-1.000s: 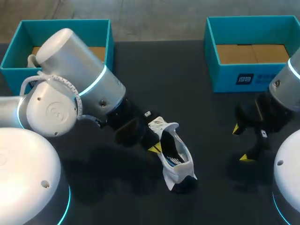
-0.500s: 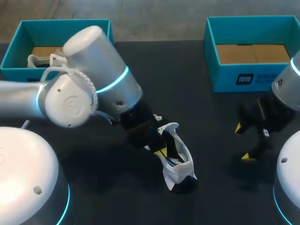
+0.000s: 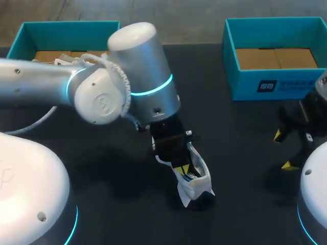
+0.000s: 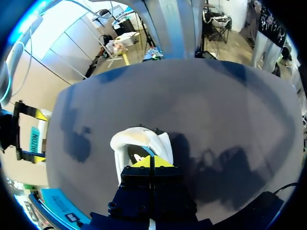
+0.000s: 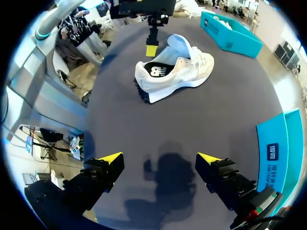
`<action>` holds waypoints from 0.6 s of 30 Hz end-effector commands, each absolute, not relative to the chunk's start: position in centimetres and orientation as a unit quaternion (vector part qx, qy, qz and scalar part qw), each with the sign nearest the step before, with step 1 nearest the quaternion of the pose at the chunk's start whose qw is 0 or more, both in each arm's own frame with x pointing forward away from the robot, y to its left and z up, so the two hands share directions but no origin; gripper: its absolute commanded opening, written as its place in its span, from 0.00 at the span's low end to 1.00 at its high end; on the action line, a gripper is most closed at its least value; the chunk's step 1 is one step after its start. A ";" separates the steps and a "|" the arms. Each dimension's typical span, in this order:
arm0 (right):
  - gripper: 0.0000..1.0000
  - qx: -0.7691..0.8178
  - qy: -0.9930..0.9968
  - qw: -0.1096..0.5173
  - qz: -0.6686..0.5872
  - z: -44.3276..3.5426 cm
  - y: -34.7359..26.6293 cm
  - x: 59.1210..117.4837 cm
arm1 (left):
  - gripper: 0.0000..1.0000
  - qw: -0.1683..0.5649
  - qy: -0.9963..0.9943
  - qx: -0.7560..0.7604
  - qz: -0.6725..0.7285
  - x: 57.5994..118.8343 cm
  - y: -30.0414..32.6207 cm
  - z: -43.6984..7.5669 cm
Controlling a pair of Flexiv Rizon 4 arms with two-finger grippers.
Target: Take the shoe out of the shoebox, open the shoe tongue, remove and reinsert the insole, then place the shoe into the shoebox
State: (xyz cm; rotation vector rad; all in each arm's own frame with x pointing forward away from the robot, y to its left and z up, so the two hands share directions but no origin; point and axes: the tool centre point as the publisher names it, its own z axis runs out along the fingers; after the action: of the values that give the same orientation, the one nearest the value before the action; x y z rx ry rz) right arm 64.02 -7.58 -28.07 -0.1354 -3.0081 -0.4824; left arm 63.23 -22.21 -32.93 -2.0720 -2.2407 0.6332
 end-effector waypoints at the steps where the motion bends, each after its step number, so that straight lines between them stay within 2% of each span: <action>1: 1.00 -0.044 -0.986 0.044 -0.158 -28.1 -7.6 63.9 | 0.00 0.062 -0.714 -0.678 0.164 63.4 -22.8 -33.4; 18: 1.00 -0.044 -0.986 0.044 -0.158 -28.1 -7.6 63.9 | 0.00 0.102 -0.707 -0.688 0.128 63.0 -22.8 -35.5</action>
State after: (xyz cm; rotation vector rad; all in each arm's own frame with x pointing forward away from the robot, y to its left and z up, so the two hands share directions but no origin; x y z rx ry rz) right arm 64.01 -7.58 -28.09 -0.1336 -3.0093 -0.4834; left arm 62.98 -22.07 -35.04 -2.0405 -2.1047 0.4244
